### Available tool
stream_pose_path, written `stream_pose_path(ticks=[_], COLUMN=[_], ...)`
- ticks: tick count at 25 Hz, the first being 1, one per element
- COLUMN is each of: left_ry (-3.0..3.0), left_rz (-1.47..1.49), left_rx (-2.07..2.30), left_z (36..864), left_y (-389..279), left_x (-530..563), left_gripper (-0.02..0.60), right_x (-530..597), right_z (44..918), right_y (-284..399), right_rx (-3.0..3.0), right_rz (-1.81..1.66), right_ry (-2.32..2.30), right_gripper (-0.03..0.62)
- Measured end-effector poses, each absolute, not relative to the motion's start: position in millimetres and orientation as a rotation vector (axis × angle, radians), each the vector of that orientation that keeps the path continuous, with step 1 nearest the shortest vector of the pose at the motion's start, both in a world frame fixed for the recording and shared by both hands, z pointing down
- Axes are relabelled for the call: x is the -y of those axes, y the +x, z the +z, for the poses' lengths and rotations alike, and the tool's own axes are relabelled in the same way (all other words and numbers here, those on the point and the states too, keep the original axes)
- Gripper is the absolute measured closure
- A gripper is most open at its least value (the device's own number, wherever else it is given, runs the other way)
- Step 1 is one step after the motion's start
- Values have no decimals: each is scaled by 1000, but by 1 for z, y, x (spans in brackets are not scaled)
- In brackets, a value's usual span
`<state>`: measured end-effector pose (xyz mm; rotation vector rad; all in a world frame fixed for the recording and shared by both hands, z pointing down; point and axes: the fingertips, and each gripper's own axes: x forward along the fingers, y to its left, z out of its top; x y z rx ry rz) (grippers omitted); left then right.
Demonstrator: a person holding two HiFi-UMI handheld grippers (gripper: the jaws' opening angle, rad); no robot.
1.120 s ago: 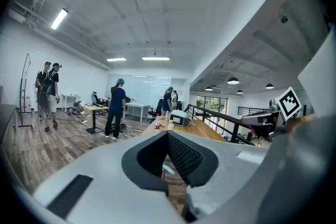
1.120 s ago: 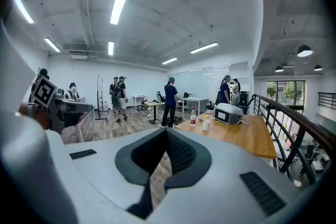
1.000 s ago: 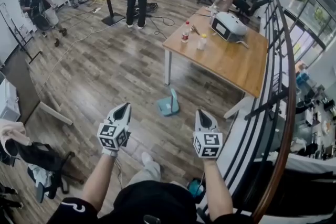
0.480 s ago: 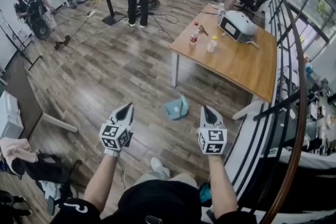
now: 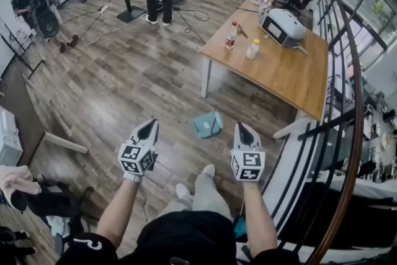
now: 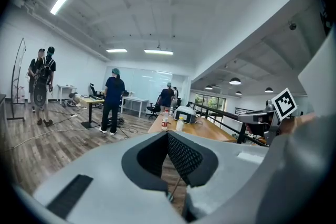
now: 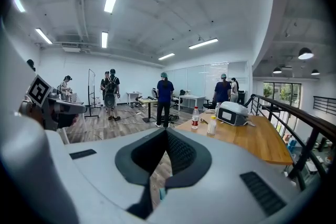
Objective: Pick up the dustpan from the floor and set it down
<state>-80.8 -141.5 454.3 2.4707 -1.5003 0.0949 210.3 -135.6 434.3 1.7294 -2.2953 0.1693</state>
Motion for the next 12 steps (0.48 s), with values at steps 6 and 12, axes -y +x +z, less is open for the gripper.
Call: stream_pose_path(ticks=[6,12], left_ry=[2469,2482], left_rz=[102,112], left_rx=[1512,1514], left_z=[474,505], left_y=[-77,-66], left_x=[166,200], left_gripper=[583,583], right_x=[161,198], right_z=[460,503], right_y=[209,208], right_rx=[2320,2326], right_rz=[143,134], right_ry=[1717,1703], right_gripper=[600,600])
